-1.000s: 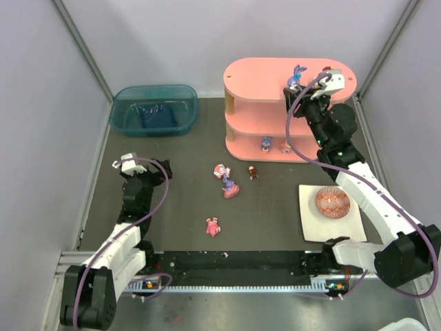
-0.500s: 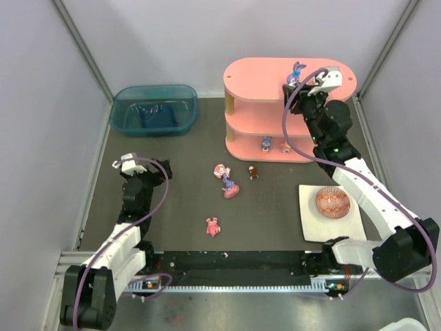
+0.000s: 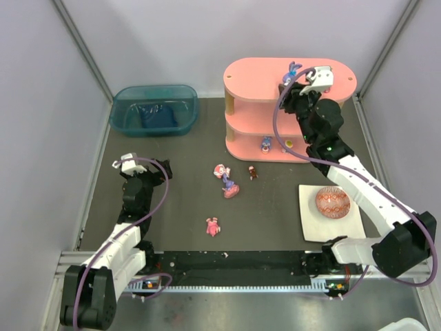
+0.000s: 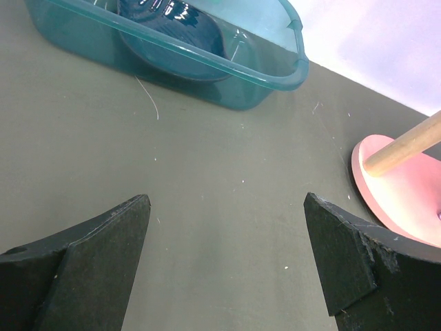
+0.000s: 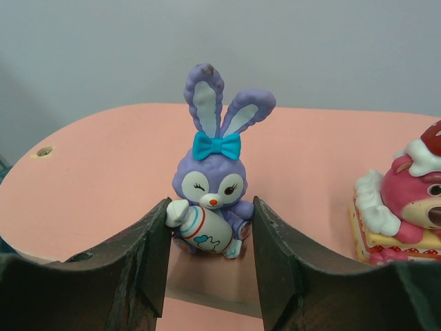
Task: Place and organize the plastic toys onto the shelf
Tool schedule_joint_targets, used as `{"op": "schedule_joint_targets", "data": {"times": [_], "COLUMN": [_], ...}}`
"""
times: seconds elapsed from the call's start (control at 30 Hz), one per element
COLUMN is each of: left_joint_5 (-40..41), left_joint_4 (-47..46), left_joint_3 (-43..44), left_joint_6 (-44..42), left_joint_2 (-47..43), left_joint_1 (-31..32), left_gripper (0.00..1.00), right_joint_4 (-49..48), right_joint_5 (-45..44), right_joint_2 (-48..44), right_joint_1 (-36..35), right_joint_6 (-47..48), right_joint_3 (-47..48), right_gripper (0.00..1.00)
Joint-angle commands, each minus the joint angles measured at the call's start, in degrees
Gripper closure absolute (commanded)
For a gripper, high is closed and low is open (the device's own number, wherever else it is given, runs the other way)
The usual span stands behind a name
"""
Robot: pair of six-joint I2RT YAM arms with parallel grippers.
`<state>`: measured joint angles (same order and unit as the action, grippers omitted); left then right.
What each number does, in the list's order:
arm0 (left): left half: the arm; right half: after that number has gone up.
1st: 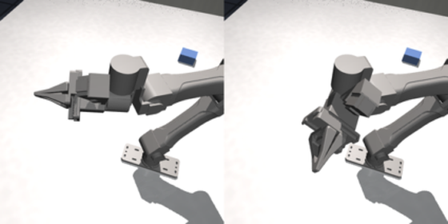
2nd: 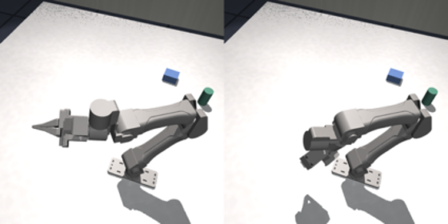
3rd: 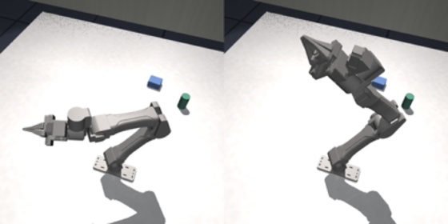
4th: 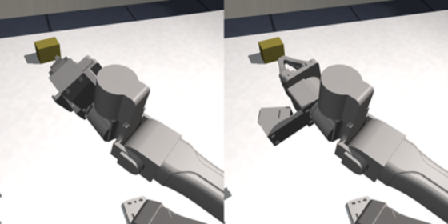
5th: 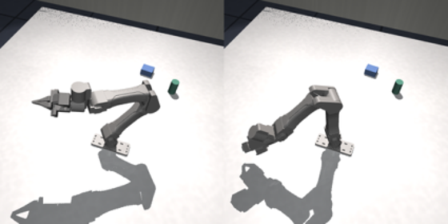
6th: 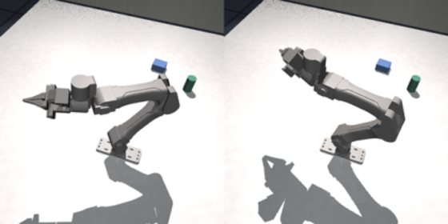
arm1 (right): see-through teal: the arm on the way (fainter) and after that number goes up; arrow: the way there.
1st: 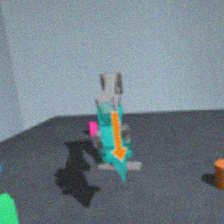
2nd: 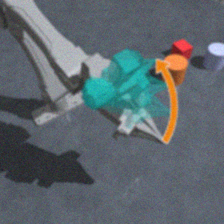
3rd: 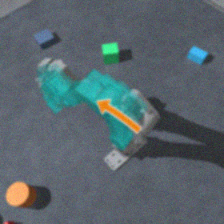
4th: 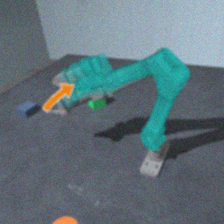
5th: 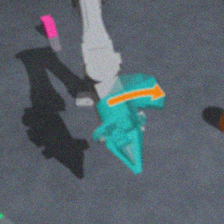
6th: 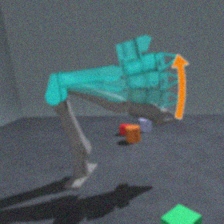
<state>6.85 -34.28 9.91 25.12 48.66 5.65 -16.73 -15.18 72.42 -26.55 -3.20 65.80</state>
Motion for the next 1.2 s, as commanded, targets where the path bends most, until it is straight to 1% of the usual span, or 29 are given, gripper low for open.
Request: {"op": "schedule_joint_targets", "data": {"times": [0.0,0.17,0.7,0.73,0.77,0.87,1.17], "left_joint_5": [-0.5,-0.4,-0.5,-0.4,-0.5,-0.5,-0.5], "left_joint_4": [-2.7,-2.7,-2.8,-2.7,-2.7,-2.7,-2.7], "left_joint_3": [-0.2,-0.2,-0.2,-0.2,-0.2,-0.2,-0.2], "left_joint_6": [0.0,0.1,0.2,0.2,0.2,0.2,0.1], "left_joint_2": [0.0,0.0,0.1,0.1,-0.1,-0.1,-0.1], "left_joint_1": [-0.5,-0.5,-0.5,-0.5,-0.5,-0.5,-0.6], "left_gripper": [0.01,0.01,0.01,0.01,0.01,0.01,0.01], "right_joint_4": [1.2,2.1,2.2,2.1,2.1,2.1,1.5], "right_joint_5": [-3.7,-4.8,-2.8,-2.8,-2.8,-3.0,-2.8], "right_joint_2": [1.1,2.2,3.3,3.3,3.2,3.0,2.2], "right_joint_1": [-0.8,-1.0,-0.9,-0.9,-1.0,-0.9,-0.9], "right_joint_6": [1.4,1.6,1.5,1.5,1.4,1.4,1.4], "right_joint_3": [3.1,4.0,4.4,4.4,4.4,4.3,3.6], "right_gripper": [0.72,0.71,0.66,0.65,0.61,0.52,0.43]}}
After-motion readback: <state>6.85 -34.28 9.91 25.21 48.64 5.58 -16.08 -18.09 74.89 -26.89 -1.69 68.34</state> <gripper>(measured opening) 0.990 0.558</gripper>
